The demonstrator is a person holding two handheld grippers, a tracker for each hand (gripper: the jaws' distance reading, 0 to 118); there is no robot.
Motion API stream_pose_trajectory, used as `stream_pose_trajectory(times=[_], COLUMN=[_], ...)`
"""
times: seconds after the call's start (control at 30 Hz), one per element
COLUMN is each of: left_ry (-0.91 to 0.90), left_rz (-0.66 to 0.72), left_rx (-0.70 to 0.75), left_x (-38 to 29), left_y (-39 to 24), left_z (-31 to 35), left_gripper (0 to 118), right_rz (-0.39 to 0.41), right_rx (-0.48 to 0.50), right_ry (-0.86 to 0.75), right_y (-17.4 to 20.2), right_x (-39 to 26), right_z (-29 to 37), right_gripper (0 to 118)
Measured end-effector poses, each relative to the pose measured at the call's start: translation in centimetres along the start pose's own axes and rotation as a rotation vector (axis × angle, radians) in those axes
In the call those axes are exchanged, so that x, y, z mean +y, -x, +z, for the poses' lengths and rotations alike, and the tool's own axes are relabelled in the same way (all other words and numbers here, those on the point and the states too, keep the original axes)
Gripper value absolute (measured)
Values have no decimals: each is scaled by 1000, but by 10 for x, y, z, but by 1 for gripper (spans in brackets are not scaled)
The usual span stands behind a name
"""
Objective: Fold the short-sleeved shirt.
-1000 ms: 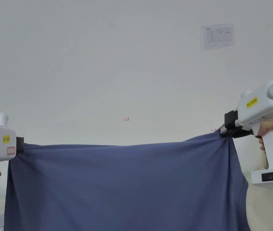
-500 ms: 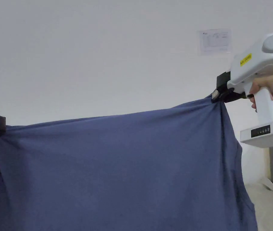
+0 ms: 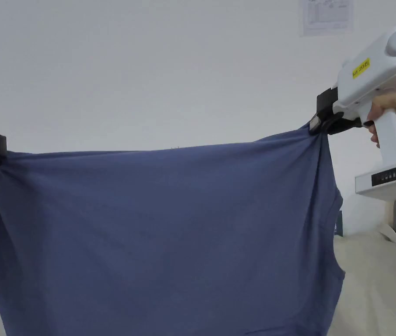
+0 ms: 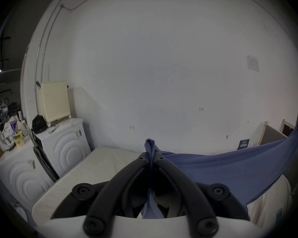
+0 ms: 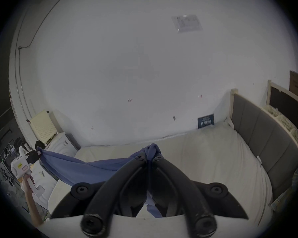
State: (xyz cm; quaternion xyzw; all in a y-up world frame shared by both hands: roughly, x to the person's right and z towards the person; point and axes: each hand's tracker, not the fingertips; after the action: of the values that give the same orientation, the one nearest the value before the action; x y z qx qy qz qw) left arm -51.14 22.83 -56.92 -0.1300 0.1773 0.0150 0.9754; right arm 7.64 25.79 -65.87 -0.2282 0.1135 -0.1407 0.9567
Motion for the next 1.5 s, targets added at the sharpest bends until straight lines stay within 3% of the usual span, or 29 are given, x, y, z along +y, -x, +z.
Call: stream_pose_trajectory(times=[0.17, 0.23, 0.3, 0.43, 0.57, 0.73, 0.8, 0.83, 0.97, 1.07, 1.27, 1.5], left_ry=[96, 196, 284, 321, 431, 473, 446, 445, 467, 481, 476, 509], left_rz=[-47, -49, -48, -52, -31, -33, 61, 65, -4, 92, 89, 90], left_rx=[2, 4, -18, -73, -95, -104, -121, -118, -89, -117, -99, -89], left_x=[-76, -113, -155, -230, -296, -342, -357, -362, -387, -404, -437, -477], left_y=[-8, -10, -16, -13, -14, 19, 35, 38, 53, 67, 91, 101], left_z=[-35, -54, -61, -56, -9, 42, 80, 92, 148, 198, 280, 324], left_gripper=[3, 3, 3, 3, 3, 3, 3, 3, 3, 3, 3, 3], right_rz=[44, 31, -31, 64, -101, -83, -193, -208, -117, -135, -121, -95], right_rx=[-73, -73, -83, -155, -68, -69, -44, -22, -60, -53, -54, -51], right_ry=[133, 190, 251, 403, 484, 520, 490, 503, 464, 438, 436, 451], right_y=[-13, -25, -35, -61, -91, -104, -124, -127, -128, -131, -134, -137], right_x=[-59, -91, -142, -214, -287, -358, -387, -394, -431, -456, -501, -549], right_z=[-50, -74, -82, -111, -105, -49, -21, -9, 67, 114, 187, 222], right_gripper=[3, 3, 3, 3, 2, 2, 2, 2, 2, 2, 2, 3])
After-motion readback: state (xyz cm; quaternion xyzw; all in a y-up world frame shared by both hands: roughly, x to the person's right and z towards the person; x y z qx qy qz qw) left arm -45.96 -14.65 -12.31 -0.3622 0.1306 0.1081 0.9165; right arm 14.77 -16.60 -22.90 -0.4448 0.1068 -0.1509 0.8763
